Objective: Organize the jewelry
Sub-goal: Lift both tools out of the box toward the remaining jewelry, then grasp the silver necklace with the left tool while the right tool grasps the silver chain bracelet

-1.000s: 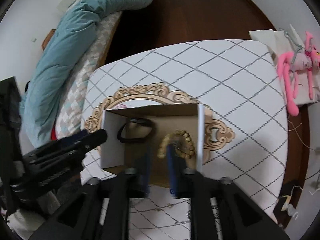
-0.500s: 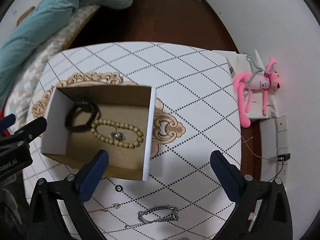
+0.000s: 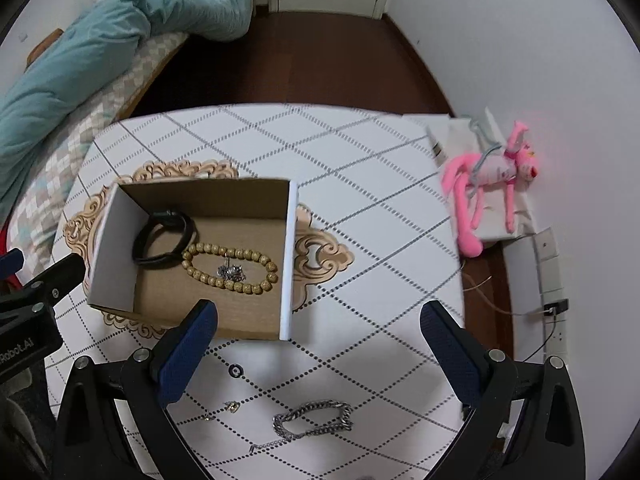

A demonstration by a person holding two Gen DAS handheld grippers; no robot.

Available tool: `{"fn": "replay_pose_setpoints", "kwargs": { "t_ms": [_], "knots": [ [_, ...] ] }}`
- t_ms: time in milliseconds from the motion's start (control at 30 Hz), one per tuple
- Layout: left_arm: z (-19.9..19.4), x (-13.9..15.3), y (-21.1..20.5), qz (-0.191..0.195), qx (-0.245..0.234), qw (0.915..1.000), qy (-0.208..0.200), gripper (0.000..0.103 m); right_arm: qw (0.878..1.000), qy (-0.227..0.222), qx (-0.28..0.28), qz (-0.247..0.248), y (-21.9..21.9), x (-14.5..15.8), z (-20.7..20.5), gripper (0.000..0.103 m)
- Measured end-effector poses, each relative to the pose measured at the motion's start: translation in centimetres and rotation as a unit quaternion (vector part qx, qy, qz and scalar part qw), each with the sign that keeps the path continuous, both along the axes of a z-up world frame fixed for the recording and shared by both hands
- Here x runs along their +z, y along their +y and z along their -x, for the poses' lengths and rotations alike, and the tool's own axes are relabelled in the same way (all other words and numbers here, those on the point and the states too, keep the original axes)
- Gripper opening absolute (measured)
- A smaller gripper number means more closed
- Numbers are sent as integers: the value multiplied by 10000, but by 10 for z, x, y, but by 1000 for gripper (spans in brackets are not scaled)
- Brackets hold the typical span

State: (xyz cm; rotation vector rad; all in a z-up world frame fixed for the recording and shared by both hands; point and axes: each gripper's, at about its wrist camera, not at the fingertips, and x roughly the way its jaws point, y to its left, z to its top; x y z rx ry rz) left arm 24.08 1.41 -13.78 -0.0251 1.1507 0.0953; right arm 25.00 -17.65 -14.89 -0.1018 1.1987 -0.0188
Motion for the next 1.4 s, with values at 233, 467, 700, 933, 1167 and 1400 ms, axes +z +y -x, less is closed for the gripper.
{"fn": "replay_pose_setpoints", "kwargs": {
  "t_ms": [233,467,700,933,1167,1400],
  "knots": [
    [25,36,-2,74,-46,9993,-376,103,9987,-508,-92,18,-3,47,29,102],
    [53,62,-4,159,-94,9982,-579,103,9951,-983,-131,-48,-6,89,63,102],
    [75,72,-4,164,-107,9973,-709,103,9927,-1135,-221,-340,-14,109,95,102],
    [93,30,2,-4,46,9988,-482,103,9951,-576,-495,-630,-32,55,111,102],
    [104,-52,4,-81,70,9998,169,102,9936,19,-820,-774,-54,-32,118,101],
    [110,-110,-10,109,-175,9972,716,97,9913,393,-990,-774,-70,-91,118,94]
  ]
}}
